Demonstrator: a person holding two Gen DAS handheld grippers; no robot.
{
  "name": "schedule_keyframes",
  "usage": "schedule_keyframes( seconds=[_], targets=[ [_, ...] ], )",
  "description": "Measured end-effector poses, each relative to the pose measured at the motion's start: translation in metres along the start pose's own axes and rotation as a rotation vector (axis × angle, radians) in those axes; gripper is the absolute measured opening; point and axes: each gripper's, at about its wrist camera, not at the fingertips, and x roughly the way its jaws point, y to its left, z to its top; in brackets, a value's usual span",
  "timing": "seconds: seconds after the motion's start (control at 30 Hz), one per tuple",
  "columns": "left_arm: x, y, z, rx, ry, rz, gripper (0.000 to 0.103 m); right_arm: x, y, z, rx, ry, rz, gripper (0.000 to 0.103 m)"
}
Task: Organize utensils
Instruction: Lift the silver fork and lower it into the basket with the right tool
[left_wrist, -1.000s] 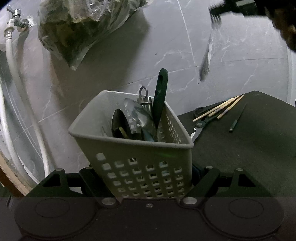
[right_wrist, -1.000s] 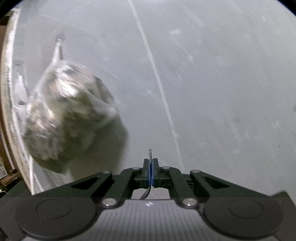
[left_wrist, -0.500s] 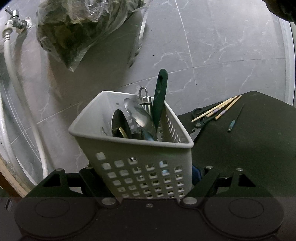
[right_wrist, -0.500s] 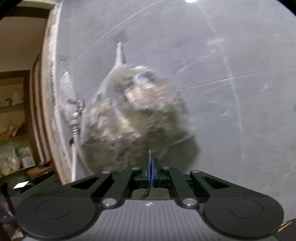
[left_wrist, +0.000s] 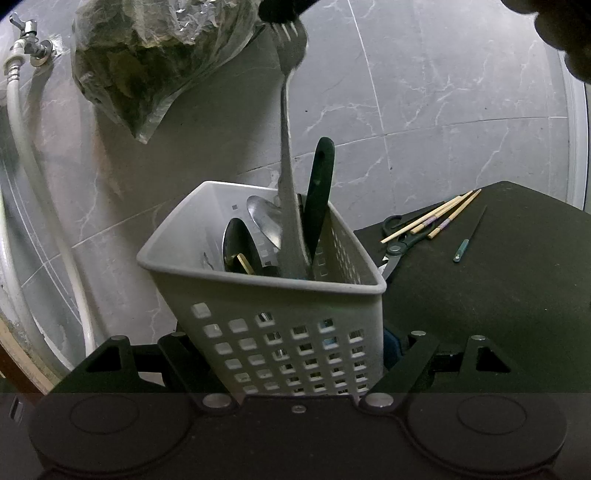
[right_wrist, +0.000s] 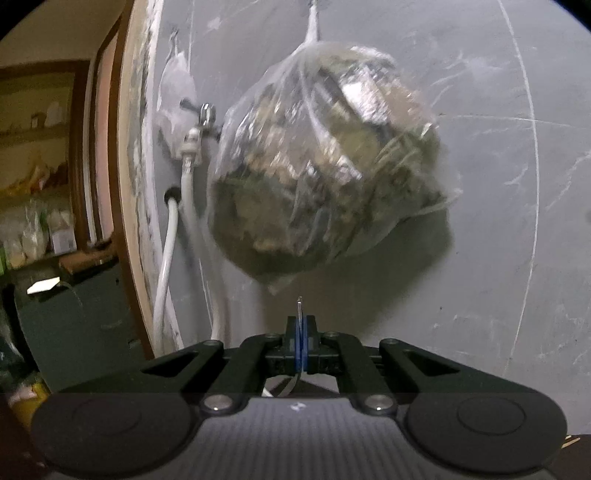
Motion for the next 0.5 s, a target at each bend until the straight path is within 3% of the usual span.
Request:
schedule_keyframes(
  seconds=[0.3,0.5],
  targets=[
    [0.0,-0.001,0.0,0.003,0.003,0.002,0.083,0.015,0.009,-0.016,-0.031,0.12,-0.006,0.002],
    [0.0,-0.001,0.001,0.003,0.003,0.002,0.083,0.018,0.01,-0.022,-0.039,0.151,0.002,0.002]
  ],
)
